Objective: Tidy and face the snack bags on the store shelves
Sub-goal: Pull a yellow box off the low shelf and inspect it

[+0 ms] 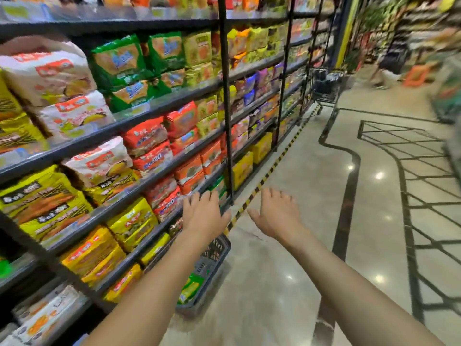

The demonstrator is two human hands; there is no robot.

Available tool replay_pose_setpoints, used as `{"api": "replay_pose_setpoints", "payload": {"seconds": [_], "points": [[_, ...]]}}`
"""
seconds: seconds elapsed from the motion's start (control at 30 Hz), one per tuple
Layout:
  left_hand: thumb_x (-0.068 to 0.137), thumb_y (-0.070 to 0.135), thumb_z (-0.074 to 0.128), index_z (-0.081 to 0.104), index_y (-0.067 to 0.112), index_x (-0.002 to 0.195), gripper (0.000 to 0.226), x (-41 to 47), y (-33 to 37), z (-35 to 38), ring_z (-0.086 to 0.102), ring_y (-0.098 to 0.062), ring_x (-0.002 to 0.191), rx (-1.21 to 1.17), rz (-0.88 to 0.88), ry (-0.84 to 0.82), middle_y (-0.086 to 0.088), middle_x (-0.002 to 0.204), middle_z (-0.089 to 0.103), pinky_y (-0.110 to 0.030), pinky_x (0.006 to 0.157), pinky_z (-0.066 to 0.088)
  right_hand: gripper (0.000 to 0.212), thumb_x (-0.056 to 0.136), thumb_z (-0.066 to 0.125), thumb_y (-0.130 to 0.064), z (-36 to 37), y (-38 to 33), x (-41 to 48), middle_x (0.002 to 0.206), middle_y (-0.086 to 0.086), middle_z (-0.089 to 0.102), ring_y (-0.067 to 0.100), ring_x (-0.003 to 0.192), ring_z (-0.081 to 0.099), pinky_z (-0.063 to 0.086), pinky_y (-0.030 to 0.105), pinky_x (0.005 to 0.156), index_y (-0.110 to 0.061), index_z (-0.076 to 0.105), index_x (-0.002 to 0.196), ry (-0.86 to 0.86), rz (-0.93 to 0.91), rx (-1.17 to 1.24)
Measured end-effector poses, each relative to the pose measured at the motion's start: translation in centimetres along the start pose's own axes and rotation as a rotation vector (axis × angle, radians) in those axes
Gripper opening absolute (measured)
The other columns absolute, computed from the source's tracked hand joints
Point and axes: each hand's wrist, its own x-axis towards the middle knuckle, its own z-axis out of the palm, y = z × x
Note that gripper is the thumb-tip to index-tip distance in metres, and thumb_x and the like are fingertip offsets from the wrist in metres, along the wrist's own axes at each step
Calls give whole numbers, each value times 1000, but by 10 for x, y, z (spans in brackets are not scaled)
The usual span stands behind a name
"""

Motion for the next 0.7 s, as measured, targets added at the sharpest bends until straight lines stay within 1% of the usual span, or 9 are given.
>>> {"api": "replay_pose_setpoints", "payload": {"seconds": [0.07,0.2,0.33,0.4,0.5,0.57,0.63,0.7], "points": [[103,58,44,34,19,161,70,24,26,-1,35,-32,150,-11,15,9,-4,162,44,-53,124,25,73,101,46,-60,-7,26,20,156,11,43,36,140,44,39,48,111,-14,32,156,-4,12,1],[101,56,46,40,21,157,67,72,68,3,36,-33,149,-32,30,-5,-4,162,44,-56,125,23,74,101,46,-60,-13,67,60,158,13,41,37,142,41,38,50,113,-12,33,155,-4,39,-10],[101,60,45,47,22,149,61,125,92,10,42,-32,144,-27,40,-9,-4,151,53,-57,121,30,70,101,44,-61,-8,97,111,154,13,44,38,138,43,38,52,110,-12,38,151,-23,48,-19],[102,61,44,45,21,152,64,156,102,13,41,-32,147,-28,55,-5,-4,154,51,-57,122,29,69,101,45,-61,-2,109,140,154,12,45,38,137,44,38,52,109,-13,39,150,-30,49,-20],[104,60,44,35,20,161,70,212,118,18,31,-32,154,-35,71,-3,-4,165,41,-57,126,22,69,101,44,-62,6,126,192,151,12,47,38,136,44,39,52,108,-13,39,148,-33,51,-34],[104,60,44,34,20,162,71,254,124,24,29,-33,156,-46,69,-10,-5,166,39,-58,127,21,68,101,44,-61,9,137,232,150,12,47,38,135,45,39,52,108,-12,38,148,-31,50,-45],[103,60,45,38,20,159,69,299,129,32,35,-34,152,-54,70,-25,-6,160,45,-58,125,25,69,102,43,-61,11,149,273,151,11,46,38,136,44,38,52,109,-12,36,150,-43,60,-47],[102,60,45,44,19,152,64,346,136,36,42,-34,144,-65,73,-52,-6,150,53,-58,121,29,70,103,41,-61,10,161,314,154,11,43,38,138,42,36,53,110,-13,34,153,-66,85,-43]]}}
